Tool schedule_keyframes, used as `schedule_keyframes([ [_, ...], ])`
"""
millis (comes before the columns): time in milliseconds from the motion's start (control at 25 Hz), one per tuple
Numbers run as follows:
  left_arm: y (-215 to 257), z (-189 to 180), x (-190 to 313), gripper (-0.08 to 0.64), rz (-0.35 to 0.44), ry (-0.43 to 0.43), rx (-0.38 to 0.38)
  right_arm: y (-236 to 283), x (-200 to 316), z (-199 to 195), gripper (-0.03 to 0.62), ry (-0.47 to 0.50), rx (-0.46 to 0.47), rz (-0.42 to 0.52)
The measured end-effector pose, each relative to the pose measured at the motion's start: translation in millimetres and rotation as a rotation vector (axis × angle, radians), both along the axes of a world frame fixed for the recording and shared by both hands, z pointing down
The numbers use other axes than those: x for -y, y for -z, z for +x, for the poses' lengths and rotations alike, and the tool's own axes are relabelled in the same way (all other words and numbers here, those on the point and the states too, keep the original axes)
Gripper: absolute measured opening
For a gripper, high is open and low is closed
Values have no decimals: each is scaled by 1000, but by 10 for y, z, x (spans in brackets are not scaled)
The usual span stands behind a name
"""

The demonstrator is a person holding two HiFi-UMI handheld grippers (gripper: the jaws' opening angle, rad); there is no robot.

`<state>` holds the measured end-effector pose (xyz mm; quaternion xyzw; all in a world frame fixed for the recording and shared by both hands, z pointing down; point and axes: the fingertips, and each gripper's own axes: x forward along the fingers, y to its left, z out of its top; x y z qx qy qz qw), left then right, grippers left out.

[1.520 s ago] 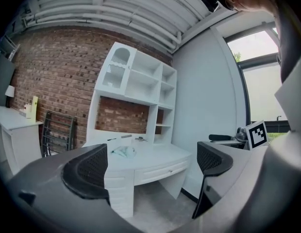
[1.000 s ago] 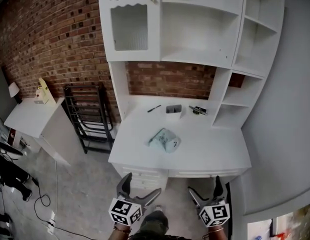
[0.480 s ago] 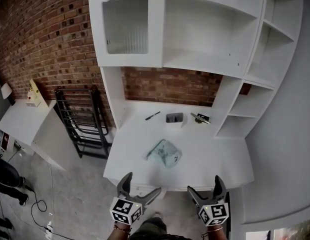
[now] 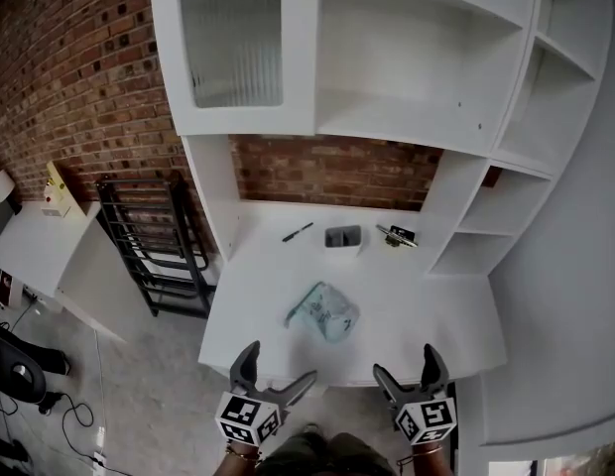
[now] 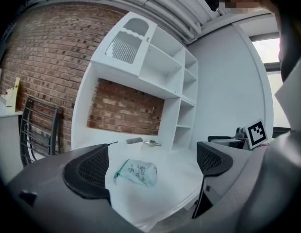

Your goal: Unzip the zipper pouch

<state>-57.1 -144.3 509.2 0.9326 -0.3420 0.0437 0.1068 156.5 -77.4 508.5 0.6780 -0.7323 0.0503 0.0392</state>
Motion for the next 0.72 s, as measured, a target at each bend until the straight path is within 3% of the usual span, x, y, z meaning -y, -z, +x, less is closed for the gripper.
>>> schedule_keyframes([
  [320, 31, -100, 168, 566, 19, 56, 12, 47, 317, 102, 505, 35, -23, -6],
  [720, -24, 67, 536, 566, -36, 125, -20, -215, 1021, 70, 505, 221, -7, -144],
])
